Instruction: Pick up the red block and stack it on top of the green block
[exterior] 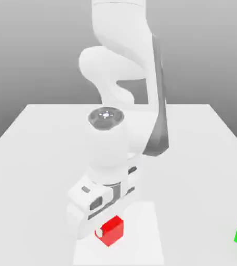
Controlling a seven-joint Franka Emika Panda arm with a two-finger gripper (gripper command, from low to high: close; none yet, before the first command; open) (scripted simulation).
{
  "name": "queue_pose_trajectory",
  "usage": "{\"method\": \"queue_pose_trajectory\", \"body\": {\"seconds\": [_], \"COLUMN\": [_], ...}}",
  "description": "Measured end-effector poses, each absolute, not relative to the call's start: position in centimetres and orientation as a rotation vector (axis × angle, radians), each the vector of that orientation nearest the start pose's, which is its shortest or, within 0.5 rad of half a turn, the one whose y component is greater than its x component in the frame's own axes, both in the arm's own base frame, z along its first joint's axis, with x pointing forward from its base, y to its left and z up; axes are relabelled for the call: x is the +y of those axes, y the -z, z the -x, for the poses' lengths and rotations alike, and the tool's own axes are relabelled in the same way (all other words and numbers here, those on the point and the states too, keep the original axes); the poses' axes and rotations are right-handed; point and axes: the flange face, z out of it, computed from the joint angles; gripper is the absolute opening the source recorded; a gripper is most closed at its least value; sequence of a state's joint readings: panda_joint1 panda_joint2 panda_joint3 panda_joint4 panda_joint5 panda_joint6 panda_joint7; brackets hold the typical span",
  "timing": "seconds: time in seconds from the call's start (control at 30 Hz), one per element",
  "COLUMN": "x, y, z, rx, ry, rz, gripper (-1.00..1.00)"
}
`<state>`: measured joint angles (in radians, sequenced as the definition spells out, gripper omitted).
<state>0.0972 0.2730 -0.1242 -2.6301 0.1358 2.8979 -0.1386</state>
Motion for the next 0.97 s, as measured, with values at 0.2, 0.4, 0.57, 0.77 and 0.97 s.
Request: {"method": "queue_pose_trajectory", "body": {"seconds": [0.2, 0.4, 0.57, 0.77, 0.97], "x": [-0.6, 10.4, 20.9, 31.3, 31.7], "y": [-20.8, -22.4, -23.5, -22.7, -18.8], "z": [-42.9, -45.4, -45.0, -42.3, -42.1], "rx": [0.022, 0.004, -0.013, -0.032, -0.032], "ry": [-0.002, 0.000, 0.000, -0.001, -0.001], "rz": [3.142, 3.144, 3.143, 3.141, 3.141], "gripper": [-1.00, -1.00, -1.00, -1.00, 1.00]}}
